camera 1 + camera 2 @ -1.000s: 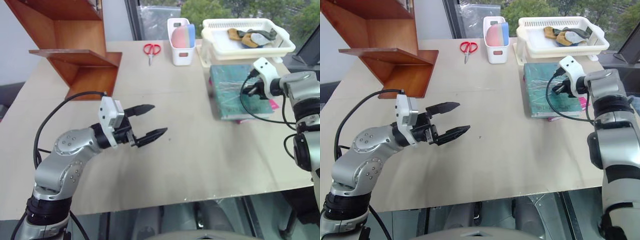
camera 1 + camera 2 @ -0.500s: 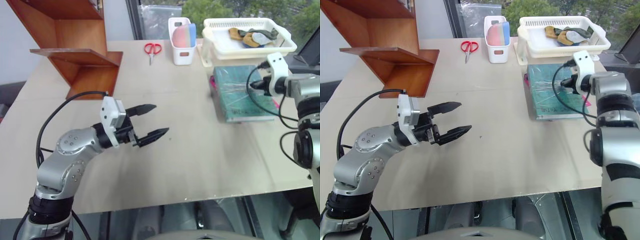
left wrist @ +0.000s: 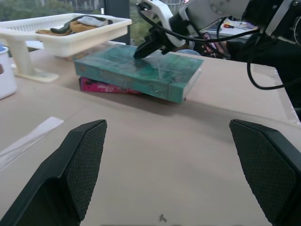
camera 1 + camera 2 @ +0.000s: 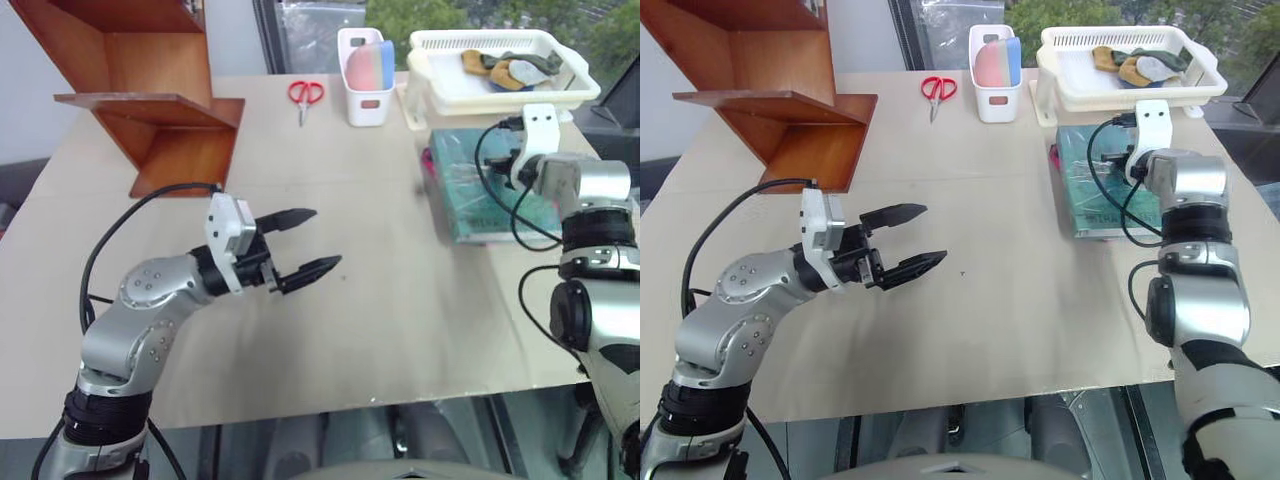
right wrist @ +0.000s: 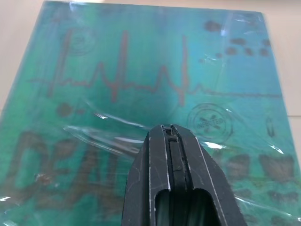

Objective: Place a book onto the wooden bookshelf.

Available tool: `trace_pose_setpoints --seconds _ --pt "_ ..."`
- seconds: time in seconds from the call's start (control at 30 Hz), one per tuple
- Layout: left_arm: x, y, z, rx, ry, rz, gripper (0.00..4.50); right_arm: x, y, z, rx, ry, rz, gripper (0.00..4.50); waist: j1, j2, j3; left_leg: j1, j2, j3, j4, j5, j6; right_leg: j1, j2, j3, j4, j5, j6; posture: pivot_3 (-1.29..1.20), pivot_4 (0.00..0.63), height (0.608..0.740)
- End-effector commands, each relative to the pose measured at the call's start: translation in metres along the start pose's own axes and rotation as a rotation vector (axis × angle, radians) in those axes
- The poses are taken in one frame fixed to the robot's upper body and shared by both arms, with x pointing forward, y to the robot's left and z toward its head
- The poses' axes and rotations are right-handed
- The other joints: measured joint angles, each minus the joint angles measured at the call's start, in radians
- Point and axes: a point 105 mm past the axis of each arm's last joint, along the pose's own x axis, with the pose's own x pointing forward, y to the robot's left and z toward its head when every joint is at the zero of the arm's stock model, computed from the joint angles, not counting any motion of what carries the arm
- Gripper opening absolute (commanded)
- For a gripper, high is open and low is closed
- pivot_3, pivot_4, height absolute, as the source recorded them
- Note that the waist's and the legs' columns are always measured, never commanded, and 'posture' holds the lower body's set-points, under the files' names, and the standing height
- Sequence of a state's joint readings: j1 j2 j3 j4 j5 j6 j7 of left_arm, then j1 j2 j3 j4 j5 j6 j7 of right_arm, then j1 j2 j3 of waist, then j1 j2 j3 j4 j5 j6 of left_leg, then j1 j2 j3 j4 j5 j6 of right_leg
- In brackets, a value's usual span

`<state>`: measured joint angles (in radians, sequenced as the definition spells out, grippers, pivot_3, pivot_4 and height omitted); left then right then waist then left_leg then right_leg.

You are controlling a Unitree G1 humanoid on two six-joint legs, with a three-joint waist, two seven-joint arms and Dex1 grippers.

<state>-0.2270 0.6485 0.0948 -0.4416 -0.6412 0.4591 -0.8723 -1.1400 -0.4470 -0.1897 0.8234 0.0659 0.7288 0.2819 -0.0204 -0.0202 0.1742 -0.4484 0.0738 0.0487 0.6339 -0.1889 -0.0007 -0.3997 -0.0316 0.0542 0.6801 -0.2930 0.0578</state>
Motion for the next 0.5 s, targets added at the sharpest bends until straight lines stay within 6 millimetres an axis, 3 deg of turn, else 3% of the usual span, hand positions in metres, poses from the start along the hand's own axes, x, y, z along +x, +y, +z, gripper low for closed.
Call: trace_pose_setpoints --seconds 0.03,0.23,0.5 --pt "0.003 -0.001 0.006 0.031 -0.017 -0.019 4.5 0.014 0.017 -0.008 0.041 0.003 0.06 0.07 -0.004 0.0 0.0 0.0 0.0 0.0 0.0 0.0 0.0 0.0 0.0 0.0 0.0 0.0 0.0 0.0 0.15 0.74" --pt "0.0 -0.003 0.007 0.036 -0.013 -0.014 4.5 0.019 0.032 -0.036 -0.121 0.105 0.212 0.07 -0.023 -0.001 -0.002 0.001 0.0 0.0 0.0 0.0 0.0 0.001 0.0 0.0 0.0 0.0 0.0 0.0 0.15 0.74" --pt "-0.001 -0.007 0.004 0.022 -0.008 -0.007 4.5 0.003 0.0 -0.062 -0.238 0.2 0.305 0.07 -0.009 -0.004 -0.004 0.003 0.0 -0.002 0.0 0.0 0.0 0.004 0.0 -0.002 -0.001 0.0 0.0 0.0 0.15 0.74"
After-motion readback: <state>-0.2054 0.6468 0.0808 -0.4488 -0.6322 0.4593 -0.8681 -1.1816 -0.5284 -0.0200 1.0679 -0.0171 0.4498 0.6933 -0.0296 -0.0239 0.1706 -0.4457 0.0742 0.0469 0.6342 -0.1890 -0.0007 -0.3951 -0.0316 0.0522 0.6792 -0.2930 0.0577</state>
